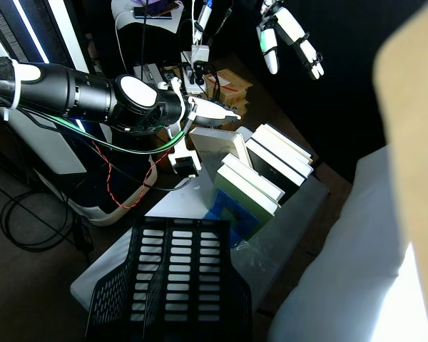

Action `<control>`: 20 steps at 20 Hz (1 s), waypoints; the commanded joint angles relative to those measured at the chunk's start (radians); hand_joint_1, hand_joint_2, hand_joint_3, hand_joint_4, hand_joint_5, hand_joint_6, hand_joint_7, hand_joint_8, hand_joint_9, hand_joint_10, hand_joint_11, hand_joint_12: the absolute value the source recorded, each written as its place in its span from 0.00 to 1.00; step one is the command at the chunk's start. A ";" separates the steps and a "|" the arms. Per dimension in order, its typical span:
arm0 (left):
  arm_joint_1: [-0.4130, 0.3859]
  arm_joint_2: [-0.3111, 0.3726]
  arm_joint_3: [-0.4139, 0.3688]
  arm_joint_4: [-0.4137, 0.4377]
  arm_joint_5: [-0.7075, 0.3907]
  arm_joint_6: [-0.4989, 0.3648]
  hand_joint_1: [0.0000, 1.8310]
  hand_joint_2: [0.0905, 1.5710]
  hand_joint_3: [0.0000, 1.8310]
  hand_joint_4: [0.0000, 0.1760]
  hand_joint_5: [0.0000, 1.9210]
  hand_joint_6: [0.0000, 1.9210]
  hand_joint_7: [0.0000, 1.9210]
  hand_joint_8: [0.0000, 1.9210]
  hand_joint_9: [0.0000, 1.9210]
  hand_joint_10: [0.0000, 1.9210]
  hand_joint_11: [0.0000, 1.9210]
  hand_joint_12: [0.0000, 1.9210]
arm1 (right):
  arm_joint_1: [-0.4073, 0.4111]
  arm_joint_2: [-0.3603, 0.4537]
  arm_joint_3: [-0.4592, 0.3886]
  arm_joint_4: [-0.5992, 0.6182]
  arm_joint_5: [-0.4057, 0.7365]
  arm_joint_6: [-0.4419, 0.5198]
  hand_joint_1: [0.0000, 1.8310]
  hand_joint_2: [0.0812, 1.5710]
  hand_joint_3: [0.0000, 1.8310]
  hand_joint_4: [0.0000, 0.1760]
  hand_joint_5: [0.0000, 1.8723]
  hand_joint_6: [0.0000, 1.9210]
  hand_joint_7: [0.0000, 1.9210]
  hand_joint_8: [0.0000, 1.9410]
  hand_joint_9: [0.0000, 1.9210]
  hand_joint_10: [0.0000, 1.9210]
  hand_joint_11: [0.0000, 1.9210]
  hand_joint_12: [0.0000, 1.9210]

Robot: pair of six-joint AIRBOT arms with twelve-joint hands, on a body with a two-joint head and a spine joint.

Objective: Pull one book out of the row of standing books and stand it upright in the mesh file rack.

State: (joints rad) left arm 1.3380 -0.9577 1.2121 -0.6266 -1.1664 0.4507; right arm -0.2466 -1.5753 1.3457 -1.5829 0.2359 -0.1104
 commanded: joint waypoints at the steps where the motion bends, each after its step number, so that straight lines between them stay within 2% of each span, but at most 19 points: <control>1: 0.002 0.008 0.003 -0.021 -0.121 -0.005 0.32 0.81 0.00 0.08 0.05 0.00 0.00 0.00 0.01 0.00 0.00 0.24 | -0.003 0.003 -0.001 0.015 0.016 -0.008 0.56 0.62 0.00 0.27 0.00 0.00 0.00 0.00 0.00 0.00 0.00 0.00; 5: 0.002 0.008 0.005 -0.021 -0.122 -0.005 0.31 0.81 0.00 0.10 0.05 0.00 0.00 0.00 0.01 0.00 0.00 0.24 | -0.017 -0.011 0.017 0.015 -0.001 -0.019 0.56 0.61 0.00 0.27 0.00 0.00 0.00 0.00 0.00 0.00 0.00 0.00; 6: 0.002 0.008 0.005 -0.020 -0.123 -0.006 0.28 0.77 0.00 0.14 0.05 0.00 0.00 0.00 0.01 0.00 0.00 0.26 | -0.018 -0.014 0.021 0.013 -0.003 -0.019 0.57 0.60 0.00 0.39 0.03 0.01 0.02 0.01 0.01 0.00 0.00 0.00; 7: 0.002 0.009 0.005 -0.019 -0.125 -0.006 0.28 0.74 0.00 0.04 0.06 0.00 0.00 0.00 0.01 0.00 0.00 0.24 | -0.020 -0.018 0.026 0.012 -0.004 -0.019 0.56 0.60 0.00 0.43 0.02 0.01 0.01 0.00 0.00 0.00 0.00 0.00; 8: 0.002 0.010 0.006 -0.018 -0.127 -0.007 0.30 0.74 0.00 0.00 0.06 0.00 0.00 0.00 0.01 0.00 0.00 0.24 | -0.022 -0.023 0.031 0.007 -0.006 -0.019 0.55 0.59 0.00 0.47 0.02 0.00 0.00 0.00 0.00 0.00 0.00 0.00; 9: 0.002 0.010 0.006 -0.016 -0.127 -0.007 0.31 0.75 0.00 0.01 0.05 0.00 0.00 0.00 0.01 0.00 0.00 0.22 | -0.024 -0.025 0.034 0.006 -0.008 -0.019 0.54 0.60 0.00 0.50 0.02 0.01 0.01 0.00 0.00 0.00 0.00 0.00; 10: 0.002 0.010 0.007 -0.015 -0.128 -0.008 0.32 0.75 0.00 0.12 0.05 0.00 0.00 0.00 0.00 0.00 0.00 0.20 | -0.025 -0.027 0.036 0.004 -0.009 -0.019 0.51 0.63 0.00 0.49 0.00 0.00 0.00 0.00 0.00 0.00 0.00 0.00; 11: 0.002 0.009 0.008 -0.014 -0.128 -0.008 0.32 0.75 0.00 0.12 0.05 0.00 0.00 0.00 0.00 0.00 0.00 0.20 | -0.026 -0.029 0.040 0.001 -0.010 -0.019 0.51 0.63 0.00 0.49 0.00 0.00 0.00 0.00 0.00 0.00 0.00 0.00; 12: 0.002 0.009 0.008 -0.014 -0.128 -0.008 0.31 0.76 0.00 0.17 0.05 0.00 0.00 0.00 0.00 0.00 0.00 0.20 | -0.027 -0.032 0.043 -0.001 -0.013 -0.019 0.52 0.62 0.00 0.56 0.01 0.00 0.00 0.00 0.00 0.00 0.00 0.00; 13: 0.002 0.009 0.008 -0.014 -0.128 -0.008 0.31 0.76 0.00 0.17 0.05 0.00 0.00 0.00 0.00 0.00 0.00 0.20 | -0.028 -0.035 0.046 -0.002 -0.016 -0.019 0.52 0.62 0.00 0.56 0.01 0.00 0.00 0.00 0.00 0.00 0.00 0.00; 14: 0.002 0.009 0.008 -0.015 -0.129 -0.008 0.30 0.75 0.00 0.12 0.04 0.00 0.00 0.00 0.00 0.00 0.00 0.20 | -0.030 -0.038 0.050 -0.005 -0.020 -0.019 0.58 0.60 0.00 0.47 0.05 0.02 0.04 0.01 0.02 0.01 0.00 0.00; 15: 0.002 0.009 0.008 -0.015 -0.129 -0.008 0.32 0.73 0.00 0.12 0.04 0.00 0.00 0.00 0.00 0.00 0.00 0.19 | -0.031 -0.040 0.054 -0.008 -0.024 -0.019 0.58 0.62 0.00 0.53 0.03 0.01 0.01 0.00 0.00 0.00 0.00 0.00; 16: 0.002 0.009 0.008 -0.015 -0.129 -0.009 0.32 0.73 0.00 0.11 0.05 0.00 0.00 0.00 0.00 0.00 0.00 0.19 | -0.032 -0.045 0.060 -0.012 -0.031 -0.019 0.58 0.62 0.00 0.55 0.02 0.01 0.00 0.00 0.00 0.00 0.00 0.00; 20: 0.002 0.008 0.008 -0.015 -0.133 -0.009 0.32 0.73 0.00 0.11 0.05 0.00 0.00 0.00 0.00 0.00 0.00 0.19 | -0.036 -0.059 0.078 -0.016 -0.051 -0.019 0.58 0.62 0.00 0.55 0.02 0.01 0.00 0.00 0.00 0.00 0.00 0.00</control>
State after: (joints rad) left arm 1.3380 -0.9569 1.2121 -0.6186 -1.1759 0.4473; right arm -0.2768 -1.6413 1.4242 -1.6085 0.1841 -0.1291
